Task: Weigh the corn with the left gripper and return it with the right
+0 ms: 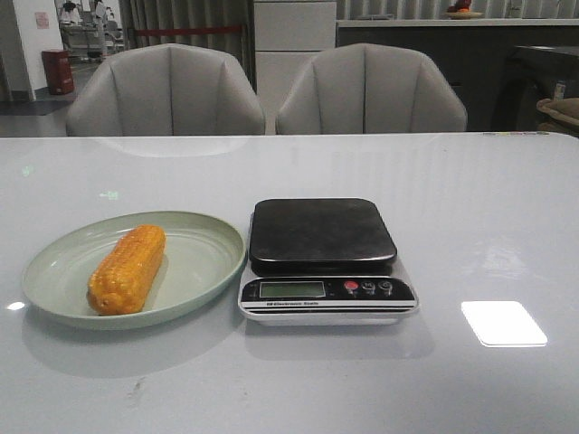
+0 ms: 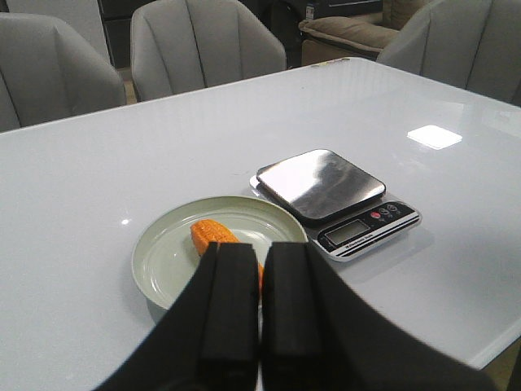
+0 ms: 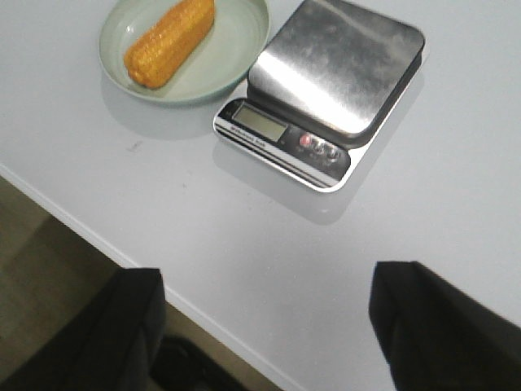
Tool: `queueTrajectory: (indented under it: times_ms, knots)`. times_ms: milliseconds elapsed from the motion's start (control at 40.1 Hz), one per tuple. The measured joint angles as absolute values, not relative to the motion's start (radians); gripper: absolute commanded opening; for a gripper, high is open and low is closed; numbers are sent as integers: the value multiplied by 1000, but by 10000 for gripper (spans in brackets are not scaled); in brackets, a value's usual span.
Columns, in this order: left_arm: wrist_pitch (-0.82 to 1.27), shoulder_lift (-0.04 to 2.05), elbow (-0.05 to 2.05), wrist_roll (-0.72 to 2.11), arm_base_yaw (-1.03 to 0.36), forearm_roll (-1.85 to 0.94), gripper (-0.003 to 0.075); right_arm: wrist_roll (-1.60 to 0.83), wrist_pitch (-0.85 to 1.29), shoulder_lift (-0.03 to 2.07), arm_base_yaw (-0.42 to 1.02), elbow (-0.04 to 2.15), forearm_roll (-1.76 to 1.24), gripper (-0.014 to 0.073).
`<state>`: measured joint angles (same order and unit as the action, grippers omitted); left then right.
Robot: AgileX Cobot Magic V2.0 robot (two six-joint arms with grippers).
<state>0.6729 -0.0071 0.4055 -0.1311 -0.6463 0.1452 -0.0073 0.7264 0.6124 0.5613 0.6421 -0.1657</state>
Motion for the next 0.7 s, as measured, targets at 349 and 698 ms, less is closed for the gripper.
queueTrajectory:
  times_ms: [349, 698]
  knots:
    - [673, -7, 405, -131, -646, 145, 132, -7, 415, 263, 561, 313, -158, 615]
    - [673, -7, 405, -131, -646, 145, 132, -7, 268, 254, 561, 234, -135, 149]
